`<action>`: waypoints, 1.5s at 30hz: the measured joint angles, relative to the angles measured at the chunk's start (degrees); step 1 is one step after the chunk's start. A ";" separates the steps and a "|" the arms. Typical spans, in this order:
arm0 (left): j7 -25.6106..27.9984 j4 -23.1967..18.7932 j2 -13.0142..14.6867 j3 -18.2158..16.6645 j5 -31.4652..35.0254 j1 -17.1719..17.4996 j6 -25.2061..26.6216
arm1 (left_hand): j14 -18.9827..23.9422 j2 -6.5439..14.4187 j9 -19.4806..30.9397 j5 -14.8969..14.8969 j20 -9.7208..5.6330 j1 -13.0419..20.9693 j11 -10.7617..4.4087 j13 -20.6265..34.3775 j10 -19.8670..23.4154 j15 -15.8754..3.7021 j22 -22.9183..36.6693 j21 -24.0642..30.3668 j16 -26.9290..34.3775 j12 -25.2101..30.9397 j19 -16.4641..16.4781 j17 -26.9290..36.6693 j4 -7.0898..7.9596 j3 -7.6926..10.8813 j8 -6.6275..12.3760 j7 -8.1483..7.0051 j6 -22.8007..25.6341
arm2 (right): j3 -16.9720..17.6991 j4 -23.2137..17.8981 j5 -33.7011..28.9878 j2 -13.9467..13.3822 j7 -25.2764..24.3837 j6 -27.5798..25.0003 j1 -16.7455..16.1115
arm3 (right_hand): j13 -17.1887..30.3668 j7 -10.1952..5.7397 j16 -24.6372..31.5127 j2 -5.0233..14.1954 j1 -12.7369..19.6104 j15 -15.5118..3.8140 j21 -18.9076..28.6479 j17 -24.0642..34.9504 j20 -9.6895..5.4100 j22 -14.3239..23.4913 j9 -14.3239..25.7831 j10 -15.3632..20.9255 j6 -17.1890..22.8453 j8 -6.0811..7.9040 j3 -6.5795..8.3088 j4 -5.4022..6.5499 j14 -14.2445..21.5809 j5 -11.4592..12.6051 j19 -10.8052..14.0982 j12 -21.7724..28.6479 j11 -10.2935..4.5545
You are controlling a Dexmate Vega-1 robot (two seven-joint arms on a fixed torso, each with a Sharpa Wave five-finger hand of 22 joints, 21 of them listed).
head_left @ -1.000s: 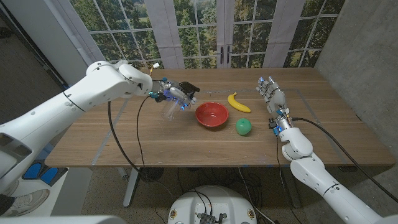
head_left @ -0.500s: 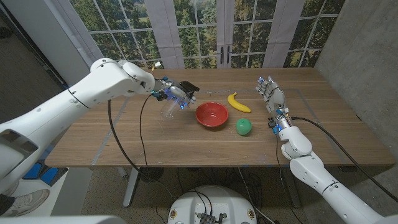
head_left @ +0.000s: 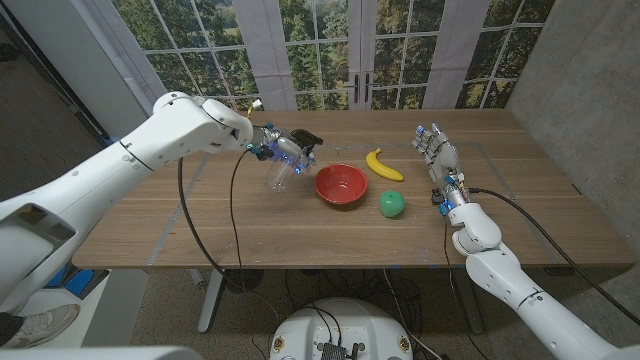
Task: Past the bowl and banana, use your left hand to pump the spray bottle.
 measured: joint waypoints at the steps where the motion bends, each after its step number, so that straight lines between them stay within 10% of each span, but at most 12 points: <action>1: 0.11 0.06 -0.06 0.10 0.00 -0.10 0.09 | -0.30 0.00 0.57 -0.26 0.00 0.00 0.02 0.32 0.47 0.06 0.00 0.00 0.46 0.30 0.00 0.00 0.05 -0.17 0.44 0.00 0.00 | 0.00 0.10 0.03 0.01 0.03 0.00 0.05 | 0.00 0.00 0.00 0.00 0.00 0.00 0.00 0.00 0.00 0.00 0.00 0.00 0.00 0.00 0.00 0.00 0.00 0.00 0.00 0.00 0.00; 11: 0.55 0.39 -0.55 0.93 0.36 -0.84 0.46 | -0.59 -0.34 1.24 -2.00 0.12 0.35 -0.29 5.45 1.55 0.18 0.00 0.32 3.56 4.20 -0.51 0.00 -0.01 -0.73 1.19 -0.62 0.63 | 0.00 0.73 0.39 0.12 0.31 -0.04 0.47 | 0.00 0.00 0.00 0.00 0.00 0.00 0.00 0.00 0.00 0.00 0.00 0.00 0.00 0.00 0.00 0.00 0.00 0.00 0.00 0.00 0.00; 18: 1.28 0.83 -1.08 0.54 -0.11 -0.38 0.22 | -0.60 -0.52 -5.65 -2.03 0.01 0.54 0.05 7.45 0.04 0.19 0.00 0.32 3.71 4.97 -0.39 0.00 -0.01 -0.74 -5.89 0.67 -0.87 | 0.06 1.07 0.60 0.12 0.46 -0.04 0.55 | 0.00 0.00 0.00 0.00 0.00 0.00 0.00 0.00 0.00 0.00 0.00 0.00 0.00 0.00 0.00 0.00 0.00 0.00 0.00 0.00 0.00; 27: 2.80 1.13 -1.75 -0.78 -1.34 0.92 -0.55 | -0.68 -0.51 -15.70 -2.64 0.01 0.54 1.13 2.90 -4.45 0.27 0.00 0.32 3.76 0.35 -0.39 1.52 0.00 -0.74 -18.70 -3.99 -11.32 | 0.21 1.28 0.88 0.09 0.59 0.04 0.55 | 0.00 0.00 0.00 -0.68 -0.69 0.00 0.00 0.00 0.00 0.00 0.00 0.00 0.00 0.00 0.01 -0.01 0.00 0.00 0.00 0.00 0.00; 35: 3.75 1.17 -2.04 -1.49 -2.36 1.74 -0.98 | -0.78 -0.05 -19.81 -2.86 0.01 1.00 1.34 1.72 -4.86 0.37 0.00 0.33 3.77 -0.11 -0.39 13.15 0.07 -0.46 -24.26 -4.86 -14.29 | 0.40 1.29 1.08 -0.04 0.71 0.19 0.36 | 0.00 0.00 0.00 -0.68 -0.68 0.00 0.00 0.00 0.00 0.00 0.00 0.00 0.00 0.00 0.24 -0.24 0.00 0.00 0.00 0.00 0.00; 45: 5.24 0.64 -2.16 -2.43 -3.83 2.73 -1.01 | -0.77 -0.05 -24.02 -2.86 0.02 1.00 1.36 1.22 -4.88 0.37 0.00 0.85 4.26 -0.13 -0.40 12.83 0.03 -0.40 -30.01 -7.01 -17.06 | 0.63 1.10 1.44 -0.31 1.02 0.24 -0.03 | 0.00 0.00 0.00 -0.68 -0.68 0.00 0.00 0.00 0.00 0.00 0.00 0.00 0.00 0.00 0.24 -0.23 0.00 0.00 0.00 0.00 0.00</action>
